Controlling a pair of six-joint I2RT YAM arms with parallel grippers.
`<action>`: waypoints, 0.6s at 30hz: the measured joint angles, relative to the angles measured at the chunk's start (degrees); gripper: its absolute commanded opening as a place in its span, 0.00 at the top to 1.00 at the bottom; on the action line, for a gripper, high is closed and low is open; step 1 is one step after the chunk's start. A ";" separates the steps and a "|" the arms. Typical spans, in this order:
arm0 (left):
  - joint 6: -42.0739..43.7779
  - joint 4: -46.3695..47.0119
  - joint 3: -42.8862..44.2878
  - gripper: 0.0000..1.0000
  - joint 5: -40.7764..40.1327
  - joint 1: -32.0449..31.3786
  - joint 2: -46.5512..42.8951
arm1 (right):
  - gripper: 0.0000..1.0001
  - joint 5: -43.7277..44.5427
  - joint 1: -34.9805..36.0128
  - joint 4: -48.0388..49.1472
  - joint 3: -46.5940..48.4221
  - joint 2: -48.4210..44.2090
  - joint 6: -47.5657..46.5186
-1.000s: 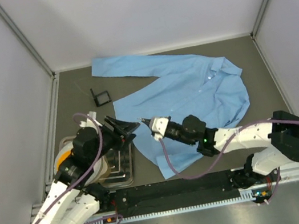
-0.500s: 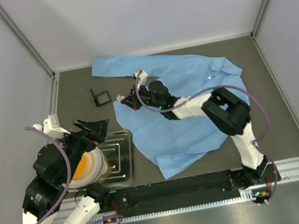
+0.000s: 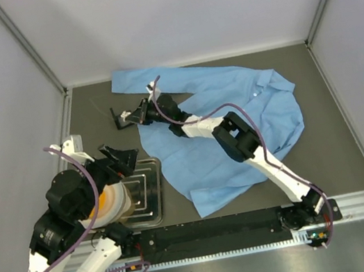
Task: Remove the brooch from the garment
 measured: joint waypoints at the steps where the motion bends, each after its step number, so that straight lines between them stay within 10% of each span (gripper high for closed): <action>1: 0.09 -0.04 -0.02 0.03 0.24 0.00 0.00 | 1.00 0.37 0.00 -1.01 1.75 0.94 0.39; 18: 0.94 0.61 -1.14 0.03 3.04 0.00 0.22 | 1.00 5.77 0.00 -13.27 18.05 10.51 5.01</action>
